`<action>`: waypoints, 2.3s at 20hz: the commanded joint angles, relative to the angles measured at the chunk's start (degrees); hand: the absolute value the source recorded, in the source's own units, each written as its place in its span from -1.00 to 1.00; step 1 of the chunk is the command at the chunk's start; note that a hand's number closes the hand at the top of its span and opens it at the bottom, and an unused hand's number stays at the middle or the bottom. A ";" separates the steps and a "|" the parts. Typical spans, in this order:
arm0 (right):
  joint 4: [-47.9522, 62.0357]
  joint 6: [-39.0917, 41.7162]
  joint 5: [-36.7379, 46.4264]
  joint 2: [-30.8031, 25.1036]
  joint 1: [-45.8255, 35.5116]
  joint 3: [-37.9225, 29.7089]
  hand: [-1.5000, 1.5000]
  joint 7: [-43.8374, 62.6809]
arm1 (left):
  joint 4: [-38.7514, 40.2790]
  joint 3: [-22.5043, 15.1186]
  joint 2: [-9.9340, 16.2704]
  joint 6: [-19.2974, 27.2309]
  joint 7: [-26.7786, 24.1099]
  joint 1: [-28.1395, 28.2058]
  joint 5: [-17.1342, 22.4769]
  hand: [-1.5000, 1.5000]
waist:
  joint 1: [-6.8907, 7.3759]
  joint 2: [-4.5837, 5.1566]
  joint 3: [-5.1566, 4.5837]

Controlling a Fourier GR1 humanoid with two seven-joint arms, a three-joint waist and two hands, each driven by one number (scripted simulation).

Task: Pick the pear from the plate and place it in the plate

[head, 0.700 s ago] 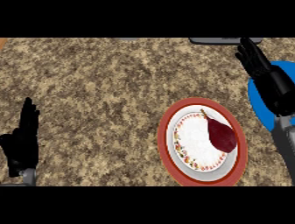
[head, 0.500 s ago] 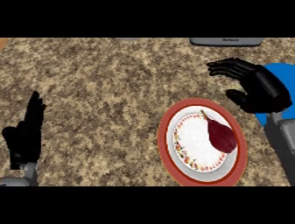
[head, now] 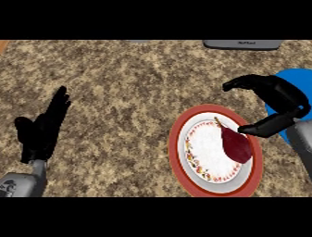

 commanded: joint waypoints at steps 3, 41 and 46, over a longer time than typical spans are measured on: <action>7.87 7.60 12.81 -5.02 -0.40 4.97 -1.00 -19.55 | 2.09 0.71 0.55 -3.65 0.74 -2.57 2.12 0.00 | 0.10 -0.16 -0.02; 19.46 -11.84 50.12 -5.11 -13.70 29.89 -1.00 -25.92 | 2.38 5.95 -0.29 -8.25 0.47 0.84 -0.04 0.00 | -2.06 -1.54 -0.30; 22.45 -14.65 53.99 -1.94 -14.45 28.07 -1.00 -24.95 | 2.20 7.08 -0.66 -8.01 6.19 -4.09 -0.30 0.00 | -2.05 -1.50 -0.29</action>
